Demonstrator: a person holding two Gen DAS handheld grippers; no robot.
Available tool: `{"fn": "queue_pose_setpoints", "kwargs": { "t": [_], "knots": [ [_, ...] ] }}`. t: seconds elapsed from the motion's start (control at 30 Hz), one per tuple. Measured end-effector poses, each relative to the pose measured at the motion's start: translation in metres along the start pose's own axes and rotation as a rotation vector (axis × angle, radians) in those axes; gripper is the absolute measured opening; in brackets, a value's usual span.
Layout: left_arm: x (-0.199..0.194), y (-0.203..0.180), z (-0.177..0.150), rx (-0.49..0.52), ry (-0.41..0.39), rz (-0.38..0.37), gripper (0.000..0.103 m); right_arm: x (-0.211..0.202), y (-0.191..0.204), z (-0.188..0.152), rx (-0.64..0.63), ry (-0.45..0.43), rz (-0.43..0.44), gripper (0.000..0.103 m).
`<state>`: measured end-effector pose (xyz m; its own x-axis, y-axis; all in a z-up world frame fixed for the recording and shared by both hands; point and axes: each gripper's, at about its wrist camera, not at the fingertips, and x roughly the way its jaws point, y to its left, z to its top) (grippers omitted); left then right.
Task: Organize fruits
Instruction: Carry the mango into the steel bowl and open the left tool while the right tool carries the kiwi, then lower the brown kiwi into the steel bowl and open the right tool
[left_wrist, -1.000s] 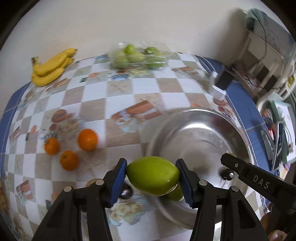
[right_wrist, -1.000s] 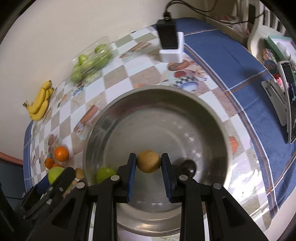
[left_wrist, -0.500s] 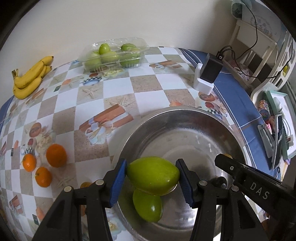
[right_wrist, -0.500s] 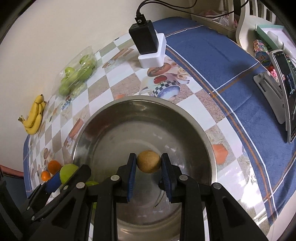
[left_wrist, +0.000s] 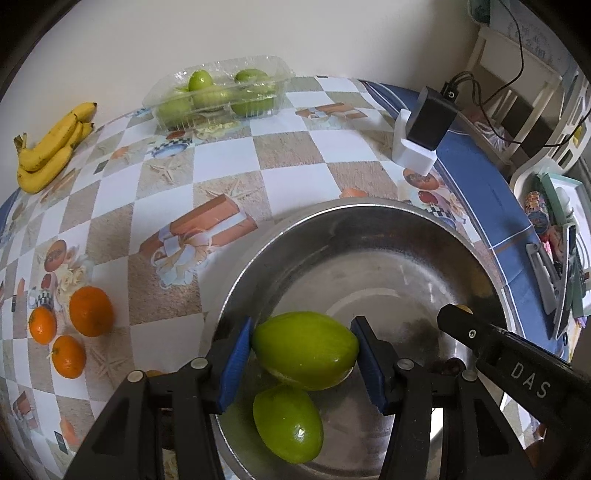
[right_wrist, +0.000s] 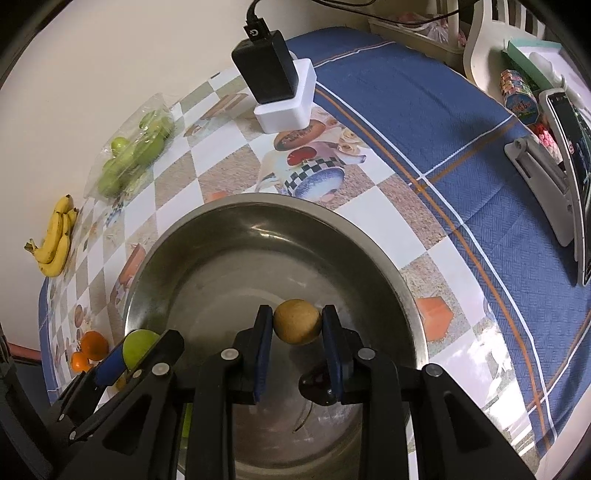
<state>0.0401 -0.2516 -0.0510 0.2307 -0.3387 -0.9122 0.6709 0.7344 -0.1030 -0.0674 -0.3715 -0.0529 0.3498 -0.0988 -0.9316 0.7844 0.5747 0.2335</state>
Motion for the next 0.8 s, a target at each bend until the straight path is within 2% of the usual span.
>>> {"fn": "queue_pose_setpoints", "kwargs": {
  "t": [0.6, 0.67, 0.73, 0.8],
  "knots": [
    [0.002, 0.006, -0.001, -0.021, 0.026, 0.002, 0.059, 0.006, 0.002, -0.001, -0.009, 0.018, -0.014, 0.029],
    [-0.002, 0.007, 0.000, -0.023, 0.021, 0.002, 0.061, 0.004, 0.003, -0.001, -0.011, 0.014, -0.018, 0.031],
    [-0.010, 0.008, 0.002, -0.022, -0.001, 0.000, 0.061, 0.001, 0.003, 0.000, -0.012, 0.010, -0.020, 0.040],
    [-0.018, 0.008, 0.004, -0.022, -0.020, 0.000, 0.061, -0.003, 0.004, 0.001, -0.017, 0.000, -0.017, 0.040]
  ]
}}
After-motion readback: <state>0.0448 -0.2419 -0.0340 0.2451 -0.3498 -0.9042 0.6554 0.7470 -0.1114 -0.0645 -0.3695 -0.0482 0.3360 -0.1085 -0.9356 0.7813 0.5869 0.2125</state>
